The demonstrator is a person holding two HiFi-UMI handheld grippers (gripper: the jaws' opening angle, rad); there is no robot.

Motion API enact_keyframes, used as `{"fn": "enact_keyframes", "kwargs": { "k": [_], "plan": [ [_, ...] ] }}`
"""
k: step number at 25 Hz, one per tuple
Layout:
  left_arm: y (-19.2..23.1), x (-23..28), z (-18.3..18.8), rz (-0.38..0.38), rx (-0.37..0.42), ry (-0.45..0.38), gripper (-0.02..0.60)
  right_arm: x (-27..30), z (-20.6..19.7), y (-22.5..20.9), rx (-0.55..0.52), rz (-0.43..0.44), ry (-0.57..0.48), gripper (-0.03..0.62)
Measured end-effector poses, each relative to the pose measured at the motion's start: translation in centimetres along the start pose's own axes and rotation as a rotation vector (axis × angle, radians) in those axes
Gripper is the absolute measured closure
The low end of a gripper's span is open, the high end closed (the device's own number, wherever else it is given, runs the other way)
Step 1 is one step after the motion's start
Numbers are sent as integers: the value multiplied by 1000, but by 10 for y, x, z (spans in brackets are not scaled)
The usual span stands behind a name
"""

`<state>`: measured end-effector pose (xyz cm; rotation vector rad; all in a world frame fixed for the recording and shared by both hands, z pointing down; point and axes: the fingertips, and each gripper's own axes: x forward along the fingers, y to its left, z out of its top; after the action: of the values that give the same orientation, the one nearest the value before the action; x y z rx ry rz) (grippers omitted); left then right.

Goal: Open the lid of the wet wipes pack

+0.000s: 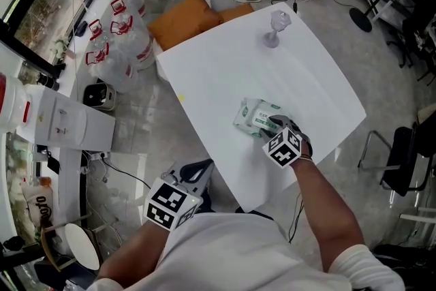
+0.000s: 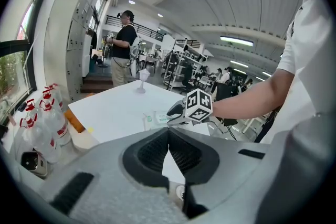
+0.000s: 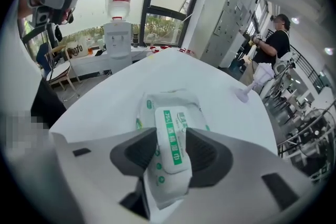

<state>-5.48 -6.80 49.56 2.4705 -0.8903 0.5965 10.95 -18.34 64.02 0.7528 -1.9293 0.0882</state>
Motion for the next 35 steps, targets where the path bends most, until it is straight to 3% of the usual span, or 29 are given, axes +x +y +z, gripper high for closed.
{"fn": "enact_keyframes", "kwargs": {
  "k": [9, 17, 29, 35],
  "plan": [
    [-1, 1, 0, -1, -4, 0, 581, -10, 6, 2, 119, 69, -52, 501],
    [-5, 7, 3, -14, 3, -6, 581, -15, 1, -10, 407, 139, -135, 530],
    [-8, 6, 10, -16, 11, -25, 581, -34, 13, -45, 273, -75, -148, 551],
    [-16, 7, 9, -17, 142, 6, 581, -29, 19, -66, 272, -126, -144, 549]
  ]
}}
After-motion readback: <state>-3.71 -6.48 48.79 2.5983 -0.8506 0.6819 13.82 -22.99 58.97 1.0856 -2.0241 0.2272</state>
